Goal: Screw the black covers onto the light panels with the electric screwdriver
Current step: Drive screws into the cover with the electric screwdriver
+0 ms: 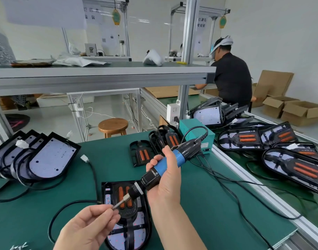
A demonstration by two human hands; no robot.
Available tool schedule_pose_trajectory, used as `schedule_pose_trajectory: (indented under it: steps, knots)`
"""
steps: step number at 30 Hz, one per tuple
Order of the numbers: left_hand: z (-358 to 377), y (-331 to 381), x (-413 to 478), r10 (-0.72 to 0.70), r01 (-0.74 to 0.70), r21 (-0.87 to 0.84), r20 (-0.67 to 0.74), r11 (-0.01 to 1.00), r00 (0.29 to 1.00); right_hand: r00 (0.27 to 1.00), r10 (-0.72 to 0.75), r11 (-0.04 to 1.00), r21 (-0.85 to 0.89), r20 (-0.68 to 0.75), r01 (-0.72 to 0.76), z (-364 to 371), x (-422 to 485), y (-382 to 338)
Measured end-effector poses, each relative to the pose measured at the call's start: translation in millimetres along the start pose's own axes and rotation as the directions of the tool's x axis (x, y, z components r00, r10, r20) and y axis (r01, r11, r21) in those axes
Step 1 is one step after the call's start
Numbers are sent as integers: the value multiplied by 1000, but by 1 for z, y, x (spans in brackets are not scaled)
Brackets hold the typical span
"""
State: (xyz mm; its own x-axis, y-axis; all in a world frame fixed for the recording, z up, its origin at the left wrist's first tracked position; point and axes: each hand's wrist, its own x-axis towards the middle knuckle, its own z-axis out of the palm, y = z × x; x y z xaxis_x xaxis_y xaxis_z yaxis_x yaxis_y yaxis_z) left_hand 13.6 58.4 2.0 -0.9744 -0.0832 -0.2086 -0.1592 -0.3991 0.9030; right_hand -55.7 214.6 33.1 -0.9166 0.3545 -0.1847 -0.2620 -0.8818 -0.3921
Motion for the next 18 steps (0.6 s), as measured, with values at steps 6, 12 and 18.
schedule_pose_trajectory:
  steps: [6, 12, 18]
  knots:
    - [5, -26, -1, 692, -609, 542, 70, 578, 719, 990, 27, 1000, -3, -136, -27, -3, 6, 1]
    - [1, -21, 2, 717, -660, 591, 187, 463, 671, 984, 92, 996, 10, -155, -92, -11, 9, 1]
    - [5, -9, -4, 664, -641, 668, 287, 378, 690, 985, 86, 996, 11, -147, -85, -15, 10, 2]
